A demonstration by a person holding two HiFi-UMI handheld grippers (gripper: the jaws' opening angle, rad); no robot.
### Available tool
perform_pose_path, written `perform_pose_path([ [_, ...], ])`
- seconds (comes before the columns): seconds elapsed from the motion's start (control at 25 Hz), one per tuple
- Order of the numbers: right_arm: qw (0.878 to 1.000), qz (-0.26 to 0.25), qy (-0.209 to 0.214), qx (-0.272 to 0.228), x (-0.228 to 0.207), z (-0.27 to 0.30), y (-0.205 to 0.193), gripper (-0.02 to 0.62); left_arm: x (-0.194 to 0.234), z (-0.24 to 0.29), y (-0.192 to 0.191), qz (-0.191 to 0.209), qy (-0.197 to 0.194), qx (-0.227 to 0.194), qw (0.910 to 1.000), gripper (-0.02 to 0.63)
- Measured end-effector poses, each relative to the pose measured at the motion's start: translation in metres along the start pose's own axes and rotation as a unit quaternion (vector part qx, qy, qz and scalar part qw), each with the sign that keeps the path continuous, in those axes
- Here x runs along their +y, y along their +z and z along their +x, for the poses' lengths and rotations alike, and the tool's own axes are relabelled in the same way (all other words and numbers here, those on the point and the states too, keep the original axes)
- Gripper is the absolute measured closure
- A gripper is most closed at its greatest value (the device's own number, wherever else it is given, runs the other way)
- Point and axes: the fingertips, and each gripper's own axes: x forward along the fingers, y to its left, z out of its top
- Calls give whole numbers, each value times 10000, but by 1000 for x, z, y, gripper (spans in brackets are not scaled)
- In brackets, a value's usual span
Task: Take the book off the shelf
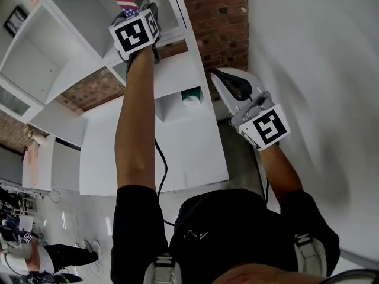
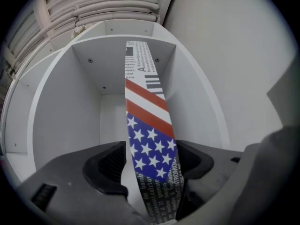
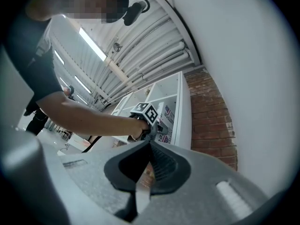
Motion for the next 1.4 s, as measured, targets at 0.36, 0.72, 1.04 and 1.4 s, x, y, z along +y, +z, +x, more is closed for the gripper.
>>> perform_pose_path([
  [0.36,9999,73,-99,6,-2,-3,-5,594,11,2,-6,-95,268,55,9996,449],
  [0.72,9999,103,-111,20,8,-1,-5,594,17,-33,3,-424,61,-407,9983,454],
  [1.04,9999,164,-10,30,19,2,-3,594,13,-104,26,-589,-382,-1095,9915,454],
  [1.4,9995,261,41,194,35,-5,-14,594,7,-196,13,-630,-868,-1662,9802,454],
])
